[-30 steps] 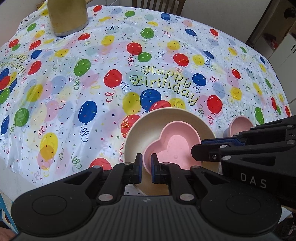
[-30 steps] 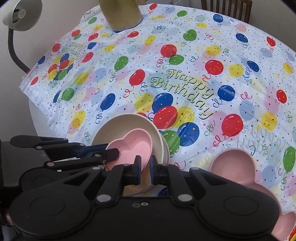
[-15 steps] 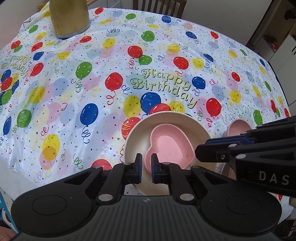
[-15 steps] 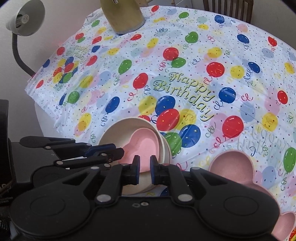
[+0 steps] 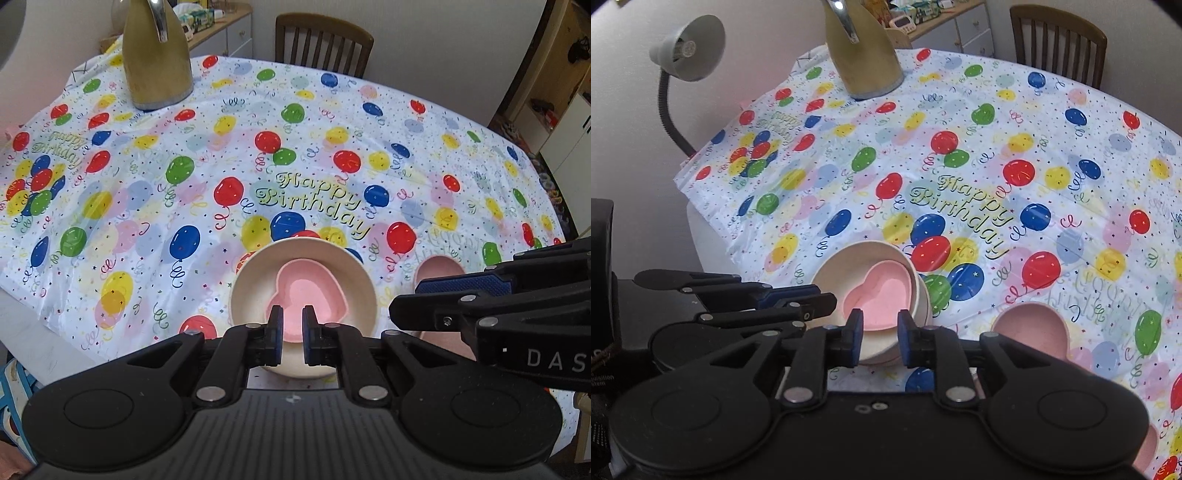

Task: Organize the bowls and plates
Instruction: 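Lower the heart dish into the cream bowl and open both grippers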

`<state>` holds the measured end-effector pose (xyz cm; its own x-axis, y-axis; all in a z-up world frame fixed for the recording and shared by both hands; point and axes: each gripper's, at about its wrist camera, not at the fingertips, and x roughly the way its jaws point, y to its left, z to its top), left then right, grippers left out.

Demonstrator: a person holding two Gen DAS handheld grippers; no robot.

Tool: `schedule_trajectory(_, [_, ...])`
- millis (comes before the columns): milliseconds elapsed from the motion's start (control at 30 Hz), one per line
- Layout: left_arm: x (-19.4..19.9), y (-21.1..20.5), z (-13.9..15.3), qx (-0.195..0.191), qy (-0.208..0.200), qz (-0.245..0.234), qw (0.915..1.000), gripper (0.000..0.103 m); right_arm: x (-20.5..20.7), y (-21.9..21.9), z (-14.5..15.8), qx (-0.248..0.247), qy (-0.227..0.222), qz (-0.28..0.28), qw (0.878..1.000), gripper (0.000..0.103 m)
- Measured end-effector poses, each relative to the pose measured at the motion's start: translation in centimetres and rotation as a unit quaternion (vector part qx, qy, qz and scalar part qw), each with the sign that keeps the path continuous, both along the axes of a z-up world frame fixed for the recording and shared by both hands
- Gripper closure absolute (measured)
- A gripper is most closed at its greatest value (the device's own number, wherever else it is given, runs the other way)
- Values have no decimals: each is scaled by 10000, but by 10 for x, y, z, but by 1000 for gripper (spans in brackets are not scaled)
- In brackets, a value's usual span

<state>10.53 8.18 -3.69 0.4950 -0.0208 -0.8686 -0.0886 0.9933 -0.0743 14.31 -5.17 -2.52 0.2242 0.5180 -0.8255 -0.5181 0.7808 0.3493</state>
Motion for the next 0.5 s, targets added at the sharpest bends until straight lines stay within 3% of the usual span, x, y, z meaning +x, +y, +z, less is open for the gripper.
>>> schedule_trajectory(167, [-20,-14,14,25,-225,131,9997,89,-16,-15,13,124,-201,115,9997,81])
schedule_trajectory(400, [-47,-24,28,-15,-483,403,9980,55,-39,-32,32,237,-549,297,9978,75])
schedule_trajectory(500, [-53,-18,29,-63,-505,571,9971,39,-45,-38,37,267,-675,256,9970,58])
